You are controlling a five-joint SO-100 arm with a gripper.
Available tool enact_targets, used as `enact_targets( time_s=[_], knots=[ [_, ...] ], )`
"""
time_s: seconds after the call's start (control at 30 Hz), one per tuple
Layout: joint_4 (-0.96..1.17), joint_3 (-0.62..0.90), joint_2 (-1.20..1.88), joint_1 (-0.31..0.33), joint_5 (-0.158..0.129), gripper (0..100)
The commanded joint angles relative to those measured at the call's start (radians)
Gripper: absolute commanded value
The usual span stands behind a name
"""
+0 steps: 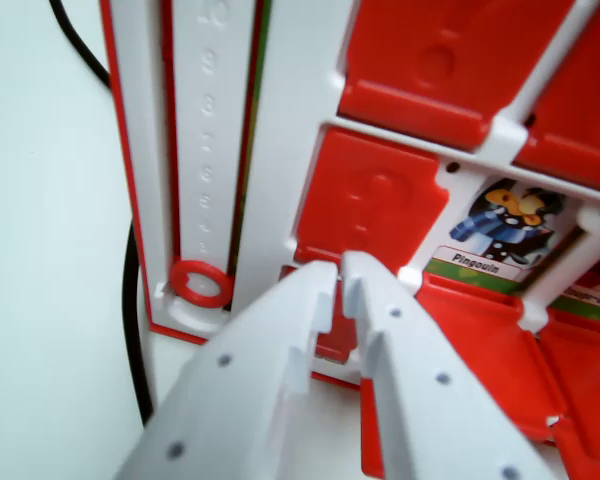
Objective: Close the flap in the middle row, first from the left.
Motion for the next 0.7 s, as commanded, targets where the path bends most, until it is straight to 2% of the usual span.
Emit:
enact_targets(
  time_s=[0.0,0.07,0.17,0.3,0.4,0.57,0.67],
  knots=[
    [0.061,-0.003,0.219,-0.009,0.005,0],
    [0.083,0.051,0.287,-0.009,0.003,0],
    [0.114,0.149,0.411,-0.008,-0.015,0],
    [0.186,0.311,0.63,-0.003,0.0,0],
    [0.233,0.459,0.831,0.008,-0.008,0],
    [0.376,0.606,1.131,0.052,-0.034,0],
    [0.445,0.655,1.279,0.098,-0.08,0]
  ],
)
